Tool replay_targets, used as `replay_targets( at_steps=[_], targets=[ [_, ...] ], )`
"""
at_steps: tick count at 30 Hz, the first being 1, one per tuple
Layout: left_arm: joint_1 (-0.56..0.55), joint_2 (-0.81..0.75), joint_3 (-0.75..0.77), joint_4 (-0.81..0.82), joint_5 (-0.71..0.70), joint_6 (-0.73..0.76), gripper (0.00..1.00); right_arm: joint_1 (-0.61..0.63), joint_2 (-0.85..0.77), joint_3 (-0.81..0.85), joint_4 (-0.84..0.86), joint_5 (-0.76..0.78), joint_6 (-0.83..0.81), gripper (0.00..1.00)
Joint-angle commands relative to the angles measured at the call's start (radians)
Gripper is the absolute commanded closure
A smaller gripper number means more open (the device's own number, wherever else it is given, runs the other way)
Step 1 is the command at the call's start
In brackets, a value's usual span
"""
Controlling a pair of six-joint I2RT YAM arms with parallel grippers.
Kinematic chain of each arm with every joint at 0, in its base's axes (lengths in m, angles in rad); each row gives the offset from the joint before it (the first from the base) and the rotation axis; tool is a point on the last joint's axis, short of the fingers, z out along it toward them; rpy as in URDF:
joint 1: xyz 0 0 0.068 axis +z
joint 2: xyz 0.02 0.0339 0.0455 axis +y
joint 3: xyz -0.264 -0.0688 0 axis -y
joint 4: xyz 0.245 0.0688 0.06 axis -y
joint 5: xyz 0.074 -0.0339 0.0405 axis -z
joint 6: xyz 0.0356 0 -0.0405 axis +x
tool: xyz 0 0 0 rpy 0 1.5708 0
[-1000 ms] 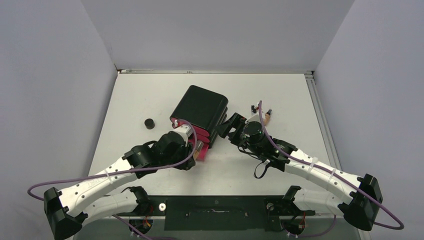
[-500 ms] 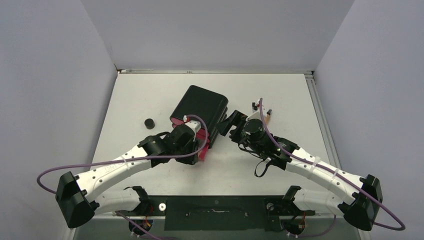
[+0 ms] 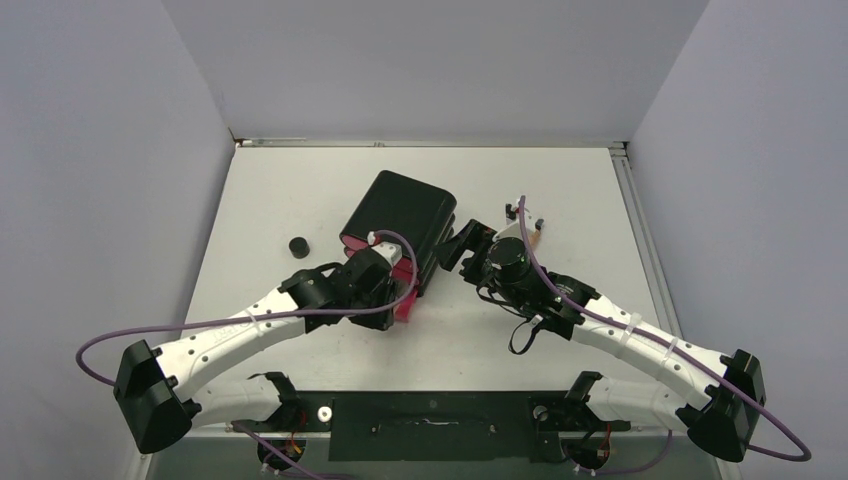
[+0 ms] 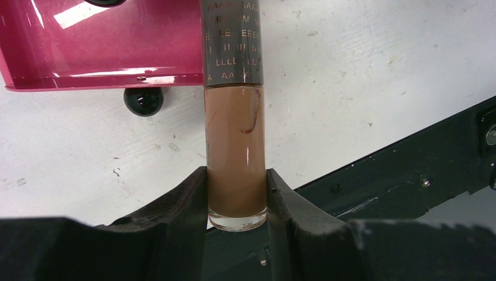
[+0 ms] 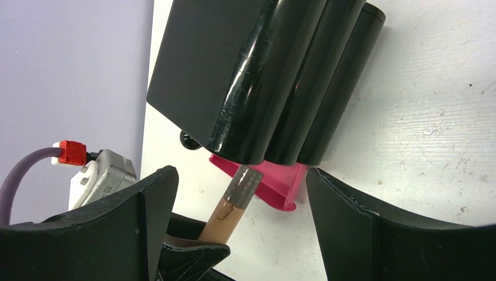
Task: Organize the makeup
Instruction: Place the makeup in the drawer.
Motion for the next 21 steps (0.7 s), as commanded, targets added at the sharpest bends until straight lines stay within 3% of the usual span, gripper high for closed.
replay_targets(
  at_steps=[1,11,21],
  targets=[
    [0.005,-0.008,-0.012,0.025,-0.029,0.002,1.0,0.001,-0.018,0.015,0.02,0.019,-0.014,0.23],
    [0.005,0.056,-0.03,0.134,-0.021,0.017,1.0,0.0,-0.028,0.008,0.019,0.013,-0.008,0.22],
    [0.007,0.177,0.041,0.087,-0.062,0.052,1.0,-0.002,-0.038,-0.008,0.024,0.015,-0.001,0.21]
  ],
)
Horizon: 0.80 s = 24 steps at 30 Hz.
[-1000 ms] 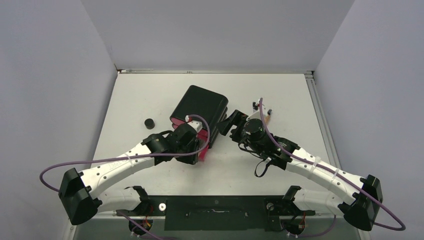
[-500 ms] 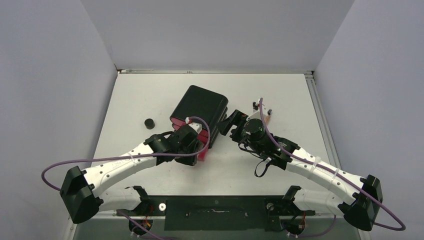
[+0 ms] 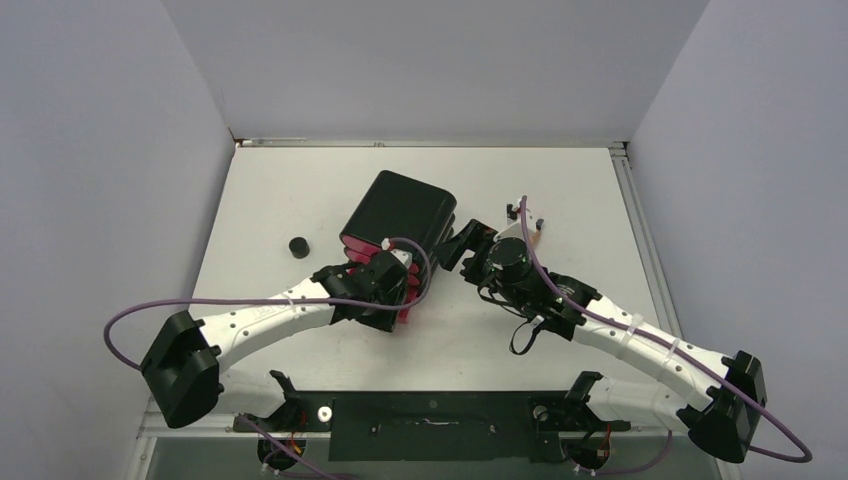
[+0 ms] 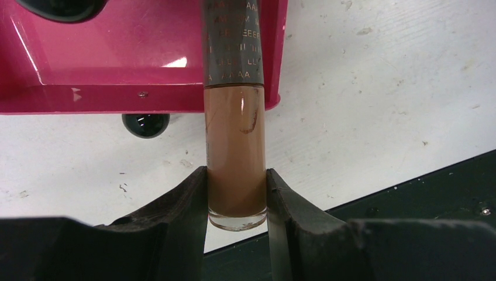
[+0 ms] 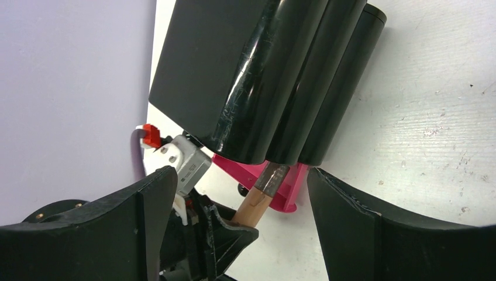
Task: Organize the makeup
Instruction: Place the makeup in the drawer.
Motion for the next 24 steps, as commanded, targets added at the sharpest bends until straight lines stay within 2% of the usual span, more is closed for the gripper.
replay_targets(
  at_steps=[1,24],
  targets=[
    [0.006,0.032,0.078,0.022,-0.032,0.028,1.0,-0.002,-0.036,-0.009,0.024,0.016,-0.002,0.21],
    [0.008,0.059,0.051,0.225,-0.158,-0.009,1.0,-0.005,-0.06,-0.027,0.011,0.037,-0.003,0.2]
  ],
)
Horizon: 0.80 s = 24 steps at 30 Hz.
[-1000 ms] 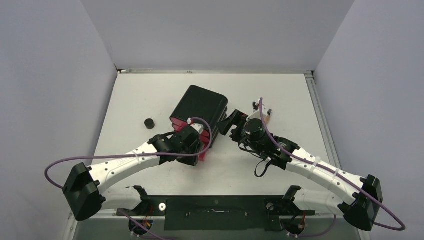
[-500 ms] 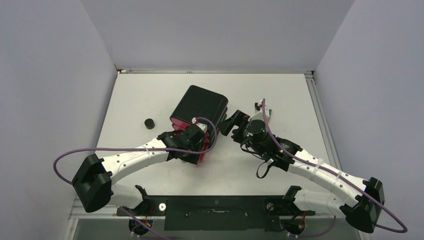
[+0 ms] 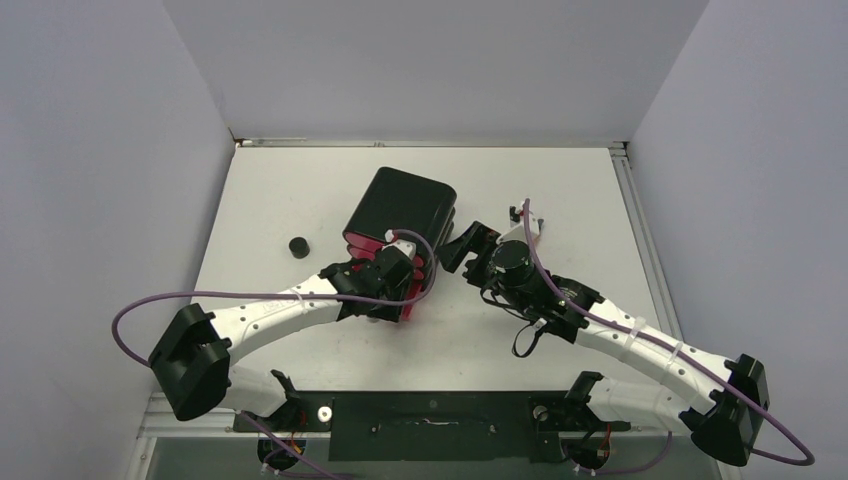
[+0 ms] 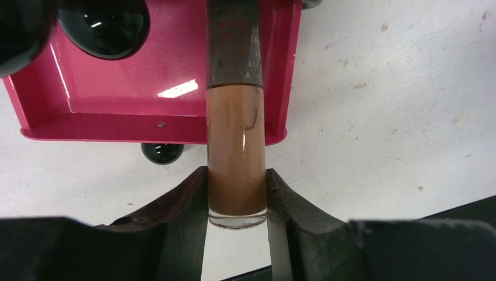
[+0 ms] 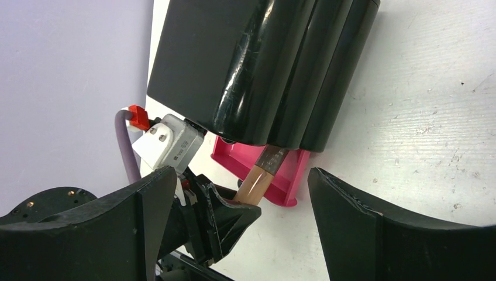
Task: Organize the makeup
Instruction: Place the makeup in the drawer.
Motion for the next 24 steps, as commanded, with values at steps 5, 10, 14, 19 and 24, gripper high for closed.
replay_targets(
  at_steps=[5,10,14,19,24],
  targets=[
    [0.007,-0.04,-0.022,0.187,-0.07,-0.018,0.99,-0.005,-0.037,-0.008,0.006,0.033,-0.003,0.2],
    [0.007,-0.081,-0.107,0.285,-0.067,-0.05,0.97,-0.007,-0.037,-0.011,0.006,0.032,0.0,0.2],
    [0.007,-0.093,-0.149,0.35,-0.073,-0.072,0.97,-0.007,-0.04,-0.013,-0.001,0.033,0.0,0.2],
    [0.005,-0.093,-0.154,0.387,-0.074,-0.073,0.91,-0.009,-0.05,-0.019,-0.002,0.038,0.002,0.2],
    [0.005,-0.064,-0.14,0.39,-0.074,-0.07,0.88,-0.01,-0.052,-0.023,-0.002,0.04,0.001,0.2]
  ],
)
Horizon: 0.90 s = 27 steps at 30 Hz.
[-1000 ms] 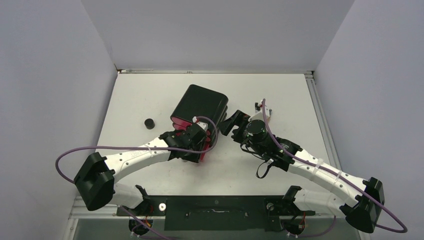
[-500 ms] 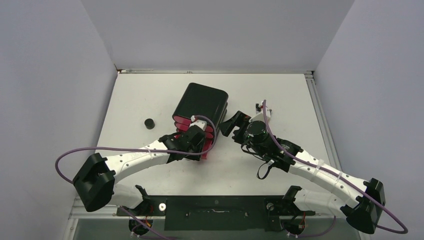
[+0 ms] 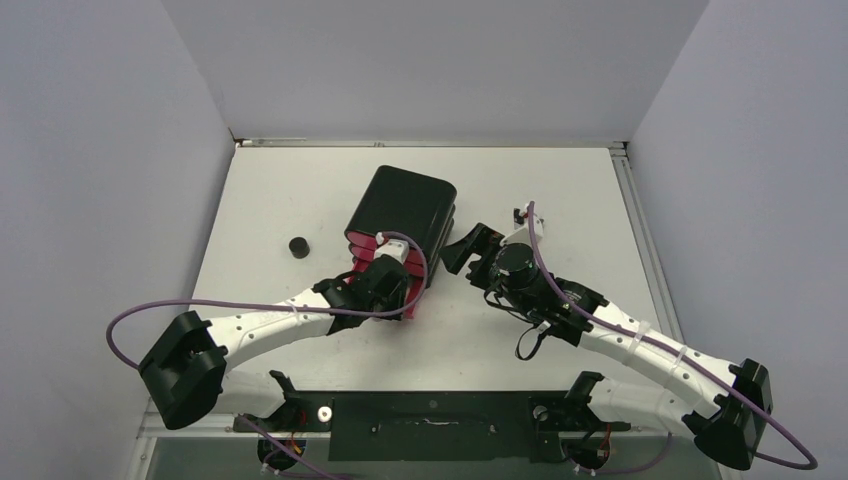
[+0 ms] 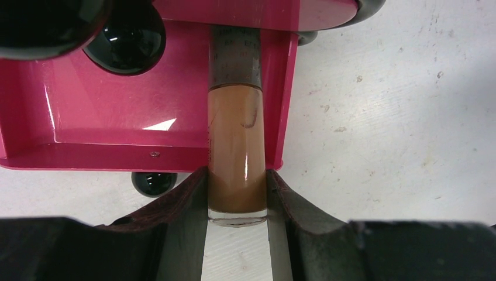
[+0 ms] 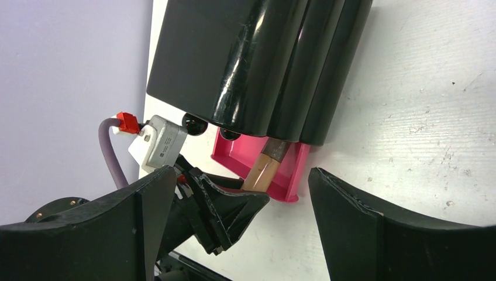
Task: Organize the makeup
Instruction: Place the makeup in the drawer.
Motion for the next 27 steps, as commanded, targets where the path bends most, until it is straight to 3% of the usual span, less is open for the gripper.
replay_targets(
  at_steps=[1,18,27],
  targets=[
    [0.005,0.005,0.028,0.101,-0.025,-0.011,0.88,-0.009,-0.028,-0.008,0.006,0.029,0.001,0.2],
    [0.002,0.089,0.088,0.057,-0.057,-0.02,0.84,-0.011,-0.027,-0.009,0.004,0.03,-0.003,0.19],
    [-0.002,0.073,0.069,0.111,-0.094,-0.005,0.77,-0.011,-0.022,-0.011,0.007,0.027,-0.005,0.18]
  ],
)
